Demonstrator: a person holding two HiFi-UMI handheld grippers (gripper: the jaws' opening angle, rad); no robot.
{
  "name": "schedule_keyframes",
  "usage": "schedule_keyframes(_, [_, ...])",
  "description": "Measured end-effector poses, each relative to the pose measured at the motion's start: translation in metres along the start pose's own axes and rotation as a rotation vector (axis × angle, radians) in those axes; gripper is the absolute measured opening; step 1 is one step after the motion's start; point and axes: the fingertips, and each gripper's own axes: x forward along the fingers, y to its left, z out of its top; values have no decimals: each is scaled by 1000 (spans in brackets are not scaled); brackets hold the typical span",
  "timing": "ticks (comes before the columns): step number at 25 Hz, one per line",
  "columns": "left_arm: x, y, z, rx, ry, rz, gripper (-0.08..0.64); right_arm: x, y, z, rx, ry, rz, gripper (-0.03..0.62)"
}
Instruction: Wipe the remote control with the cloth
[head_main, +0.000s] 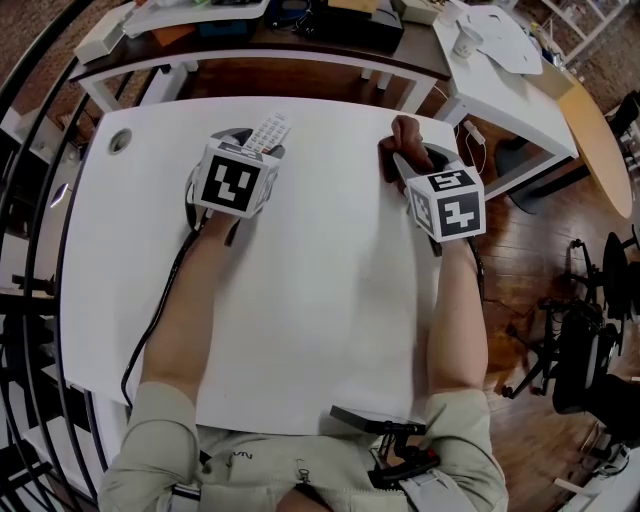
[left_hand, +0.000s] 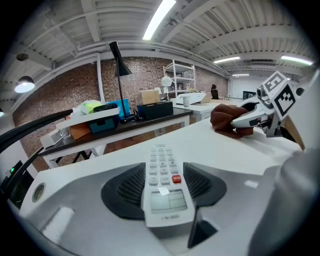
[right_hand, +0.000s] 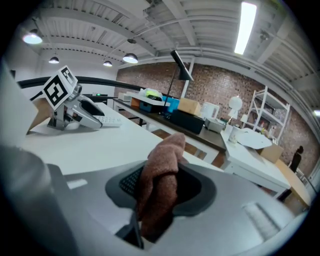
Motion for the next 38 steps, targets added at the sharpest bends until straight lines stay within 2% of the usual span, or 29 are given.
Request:
schedule_keyframes(3, [-1,10,-12,-3,67,36,249,6,5,-9,-3,41,21,138])
schedule_keyframes(7, [-2,11,-14,-9,74,40,250,10,8,-15,-3,56,40,155])
schedule_keyframes(10, [-2,11,-15,-9,73,42,250,11,10,-17,5,55,53,200])
schedule_keyframes(13, [-2,9,-13,-11,63,35,255,10,11,-16,13,48,69,232])
schedule_keyframes(17, [1,-3,-3,0,17,-22,289,3,9,-6,15,20,66,256])
schedule_keyframes(22, [-4,1,2,42,-14,32,296,-13,1,14,14,-47,21,256])
schedule_keyframes(26, [-19,4,22,52,-116,79,266,-31,-6,35,23,-134,-18,256])
schedule_keyframes(30, [-47,1,53,84,-272,128,198,-56,-6,65,-3,-278,-59,250])
schedule_keyframes(33, [-75,-2,78,105,-405,174,37,-83,-4,92,-35,-425,-109,175])
schedule_keyframes(34, [-85,-3,86,111,-448,187,5,-92,-3,99,-40,-464,-124,160])
schedule_keyframes(38, [-126,-17,112,116,-599,183,5,-128,-5,119,-33,-584,-166,86])
